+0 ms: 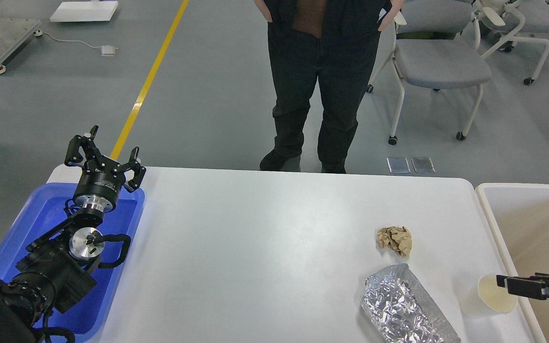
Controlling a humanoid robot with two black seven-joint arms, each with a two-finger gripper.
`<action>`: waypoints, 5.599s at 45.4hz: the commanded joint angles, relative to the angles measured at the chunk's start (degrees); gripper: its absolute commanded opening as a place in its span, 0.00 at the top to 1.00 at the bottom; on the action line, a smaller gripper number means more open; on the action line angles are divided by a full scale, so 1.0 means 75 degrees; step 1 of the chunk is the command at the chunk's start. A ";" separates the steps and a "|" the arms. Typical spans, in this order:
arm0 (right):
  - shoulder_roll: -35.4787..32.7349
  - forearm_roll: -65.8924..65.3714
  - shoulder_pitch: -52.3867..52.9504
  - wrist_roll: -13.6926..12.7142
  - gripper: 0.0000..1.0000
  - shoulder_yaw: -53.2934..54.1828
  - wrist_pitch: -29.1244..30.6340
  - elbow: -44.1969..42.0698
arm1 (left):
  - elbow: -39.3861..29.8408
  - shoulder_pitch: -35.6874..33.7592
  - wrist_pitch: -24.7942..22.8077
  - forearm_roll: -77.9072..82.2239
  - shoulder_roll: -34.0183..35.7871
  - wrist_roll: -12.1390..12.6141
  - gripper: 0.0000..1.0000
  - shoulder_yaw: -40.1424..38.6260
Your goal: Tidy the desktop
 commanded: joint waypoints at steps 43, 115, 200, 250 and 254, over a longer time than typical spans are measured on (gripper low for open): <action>0.0844 0.0250 -0.1000 0.0200 0.01 0.0035 -0.0957 -0.1032 | 0.0001 0.0000 0.0000 0.0000 -0.0002 0.0000 0.00 0.0000; -0.0690 0.2008 0.0674 0.2966 1.00 0.0586 0.2054 -0.1512 | 0.0001 0.0000 0.0000 0.0000 -0.0002 0.0000 0.00 0.0000; 0.4899 1.1348 -0.2278 -0.3303 1.00 0.4265 -0.0265 -0.8062 | 0.0001 0.0000 0.0000 0.0000 -0.0002 0.0000 0.00 0.0011; 0.3506 1.1359 -0.1599 -0.3362 0.00 0.6992 -0.0148 -0.6190 | 0.0001 0.0000 0.0012 0.0000 -0.0002 0.0000 0.00 0.0011; 0.3294 1.1348 -0.1540 -0.3362 0.00 0.8387 -0.0102 -0.5440 | 0.0001 0.0000 0.0012 0.0000 -0.0002 0.0000 0.00 0.0011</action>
